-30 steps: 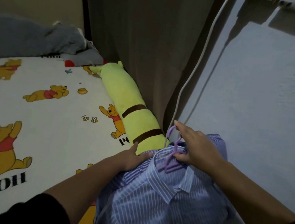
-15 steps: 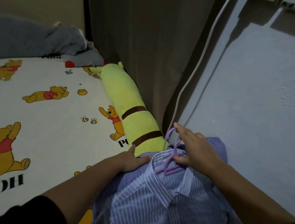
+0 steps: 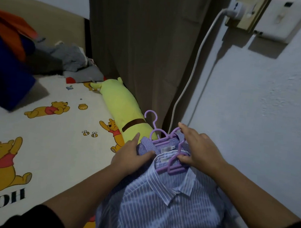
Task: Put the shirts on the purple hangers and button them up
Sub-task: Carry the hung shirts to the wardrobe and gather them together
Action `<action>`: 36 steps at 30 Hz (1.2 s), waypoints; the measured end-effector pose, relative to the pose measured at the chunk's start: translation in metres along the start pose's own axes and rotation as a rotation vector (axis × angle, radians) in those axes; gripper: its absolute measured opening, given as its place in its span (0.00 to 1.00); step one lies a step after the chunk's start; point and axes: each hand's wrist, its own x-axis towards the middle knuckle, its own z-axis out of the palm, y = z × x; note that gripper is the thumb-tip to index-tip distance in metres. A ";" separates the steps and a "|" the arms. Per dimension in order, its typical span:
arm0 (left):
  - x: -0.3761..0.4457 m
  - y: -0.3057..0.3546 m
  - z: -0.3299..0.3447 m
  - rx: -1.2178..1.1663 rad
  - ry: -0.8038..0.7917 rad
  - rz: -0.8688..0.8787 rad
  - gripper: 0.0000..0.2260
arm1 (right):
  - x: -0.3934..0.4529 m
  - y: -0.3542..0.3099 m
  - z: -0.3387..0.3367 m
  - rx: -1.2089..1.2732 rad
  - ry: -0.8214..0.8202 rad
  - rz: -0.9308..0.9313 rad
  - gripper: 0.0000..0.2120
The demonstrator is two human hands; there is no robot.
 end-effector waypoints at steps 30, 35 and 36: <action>-0.067 0.199 -0.085 0.081 0.216 0.911 0.28 | -0.123 -0.004 -0.188 0.265 0.590 0.411 0.47; -0.086 0.258 -0.058 0.103 0.242 1.104 0.28 | -0.179 0.015 -0.215 0.187 0.663 0.543 0.49; -0.093 0.271 -0.050 0.103 0.231 1.128 0.27 | -0.193 0.016 -0.221 0.173 0.672 0.577 0.49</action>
